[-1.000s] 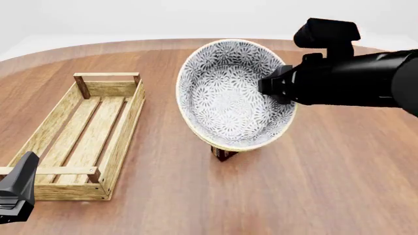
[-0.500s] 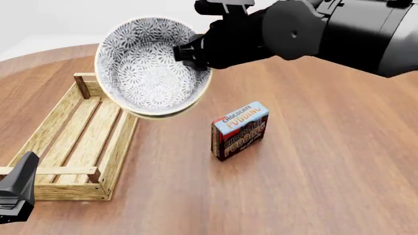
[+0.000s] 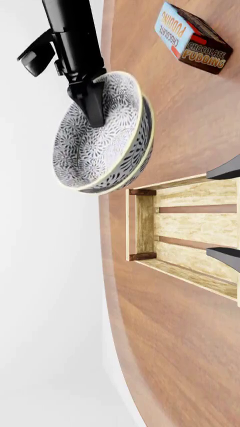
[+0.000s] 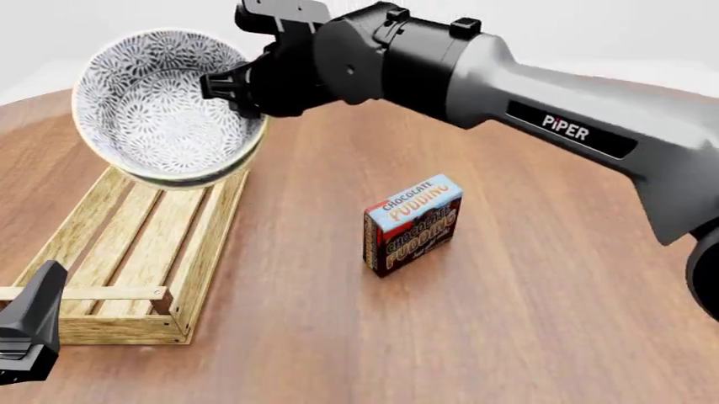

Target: Stack the left bowl on the right bowl and place them in the tray.

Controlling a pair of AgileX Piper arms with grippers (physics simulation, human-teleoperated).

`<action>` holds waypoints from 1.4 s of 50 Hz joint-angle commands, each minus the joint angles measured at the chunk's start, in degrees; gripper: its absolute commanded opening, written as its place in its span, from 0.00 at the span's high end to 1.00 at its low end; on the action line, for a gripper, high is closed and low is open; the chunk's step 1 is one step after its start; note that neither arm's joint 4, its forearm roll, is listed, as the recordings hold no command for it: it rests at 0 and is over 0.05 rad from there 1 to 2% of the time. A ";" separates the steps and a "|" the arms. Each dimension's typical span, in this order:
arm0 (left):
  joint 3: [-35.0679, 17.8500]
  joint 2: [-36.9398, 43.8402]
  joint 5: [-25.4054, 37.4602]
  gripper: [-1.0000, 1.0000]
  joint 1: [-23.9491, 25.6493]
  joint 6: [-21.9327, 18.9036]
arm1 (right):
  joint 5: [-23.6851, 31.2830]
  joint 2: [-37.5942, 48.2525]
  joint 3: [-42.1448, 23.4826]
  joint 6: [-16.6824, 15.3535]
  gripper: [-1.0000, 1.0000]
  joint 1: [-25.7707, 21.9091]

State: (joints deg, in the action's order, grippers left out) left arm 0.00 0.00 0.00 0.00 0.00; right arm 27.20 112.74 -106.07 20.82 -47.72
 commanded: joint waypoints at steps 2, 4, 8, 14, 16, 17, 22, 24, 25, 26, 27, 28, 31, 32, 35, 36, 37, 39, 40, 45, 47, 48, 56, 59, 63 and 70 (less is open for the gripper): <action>0.00 0.00 0.00 0.00 0.00 0.00 | 0.23 8.25 -10.40 4.21 1.00 -2.21; 0.00 0.00 0.00 0.00 0.00 0.00 | 1.11 10.06 -12.87 4.39 1.00 -2.42; 0.00 0.00 0.00 0.00 0.00 0.00 | 1.46 11.96 -15.88 5.90 1.00 -3.20; 0.00 0.00 0.00 0.00 0.00 0.00 | 6.15 18.04 -26.67 6.36 1.00 -2.54; 0.00 0.00 0.00 0.00 0.00 0.00 | 7.43 19.74 -29.52 6.55 1.00 -2.63; 0.00 0.00 0.00 0.00 0.00 0.00 | 8.89 21.58 -32.63 6.50 1.00 -2.70; 0.00 0.00 0.00 0.00 0.00 0.00 | 15.87 29.97 -46.86 6.29 1.00 -2.29; 0.00 0.00 0.00 0.00 0.00 0.00 | 17.66 31.95 -50.41 6.11 1.00 -2.42; 0.00 0.00 0.00 0.00 0.00 0.00 | 18.19 32.80 -51.70 6.45 1.00 -2.71; 0.00 0.00 0.00 0.00 0.00 0.00 | 19.33 34.04 -53.51 5.99 1.00 -2.40; 0.00 0.00 0.00 0.00 0.00 0.00 | 19.83 34.94 -54.73 5.99 1.00 -2.33; 0.00 0.00 0.00 0.00 0.00 0.00 | 20.03 35.41 -55.40 6.47 1.00 -2.49; 0.00 0.00 0.00 0.00 0.00 0.00 | 20.19 36.19 -56.00 6.34 1.00 -2.06; 0.00 0.00 0.00 0.00 0.00 0.00 | 20.13 36.33 -56.04 6.44 1.00 -1.82; 0.00 0.00 0.00 0.00 0.00 0.00 | 19.93 36.76 -56.03 6.29 1.00 -1.08; 0.00 0.00 0.00 0.00 0.00 0.00 | 19.85 36.97 -56.02 6.17 1.00 -0.68; 0.00 0.00 0.00 0.00 0.00 0.00 | 19.75 37.10 -56.02 6.26 1.00 -0.68; 0.00 0.00 0.00 0.00 0.00 0.00 | 19.60 37.50 -56.02 6.23 1.00 -0.38; 0.00 0.00 0.00 0.00 0.00 0.00 | 19.47 37.77 -56.03 6.24 1.00 -0.14; 0.00 0.00 0.00 0.00 0.00 0.00 | 19.04 38.50 -56.05 6.58 1.00 -0.05; 0.00 0.00 0.00 0.00 0.00 0.00 | 18.99 38.53 -56.05 6.74 1.00 -0.14; 0.00 0.00 0.00 0.00 0.00 0.00 | 18.96 38.68 -56.04 6.67 1.00 -0.16; 0.00 0.00 0.00 0.00 0.00 0.00 | 19.18 38.98 -56.05 6.06 1.00 -1.50; 0.00 0.00 0.00 0.00 0.00 0.00 | 19.06 39.22 -56.04 6.04 1.00 -1.90; 0.00 0.00 0.00 0.00 0.00 0.00 | 19.00 39.64 -56.04 6.12 1.00 -2.59; 0.00 0.00 0.00 0.00 0.00 0.00 | 18.77 40.65 -56.04 5.72 1.00 -3.09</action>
State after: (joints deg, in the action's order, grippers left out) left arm 0.00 0.00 0.00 0.00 0.00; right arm 46.29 152.86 -161.31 26.48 -49.87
